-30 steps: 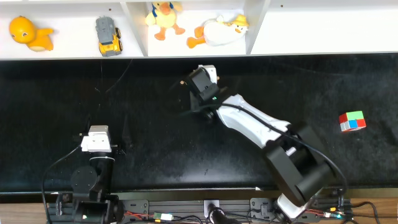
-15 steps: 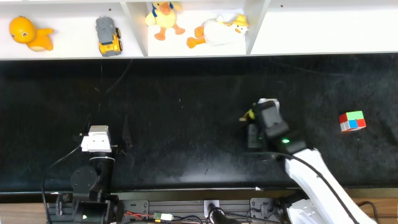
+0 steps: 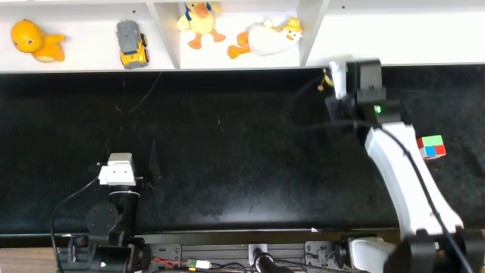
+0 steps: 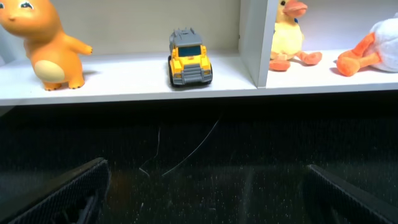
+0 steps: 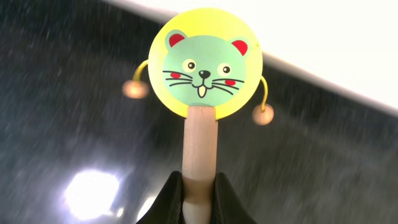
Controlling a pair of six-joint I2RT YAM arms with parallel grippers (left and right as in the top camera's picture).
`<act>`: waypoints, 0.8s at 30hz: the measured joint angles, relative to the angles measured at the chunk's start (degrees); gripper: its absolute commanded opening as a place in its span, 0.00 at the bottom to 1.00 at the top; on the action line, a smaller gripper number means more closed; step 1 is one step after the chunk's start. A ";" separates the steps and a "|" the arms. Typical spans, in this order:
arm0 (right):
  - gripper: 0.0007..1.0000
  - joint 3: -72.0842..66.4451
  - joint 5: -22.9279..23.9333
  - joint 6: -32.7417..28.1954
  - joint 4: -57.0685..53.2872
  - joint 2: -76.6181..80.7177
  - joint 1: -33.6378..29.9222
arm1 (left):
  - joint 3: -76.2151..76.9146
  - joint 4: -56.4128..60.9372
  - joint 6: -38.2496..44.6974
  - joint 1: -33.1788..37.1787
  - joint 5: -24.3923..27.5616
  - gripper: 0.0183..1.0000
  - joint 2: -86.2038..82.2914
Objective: Store Toys
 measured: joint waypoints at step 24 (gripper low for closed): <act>0.04 19.87 -2.54 -5.49 7.02 20.09 -4.79 | 0.00 -0.02 0.00 0.00 0.00 1.00 0.02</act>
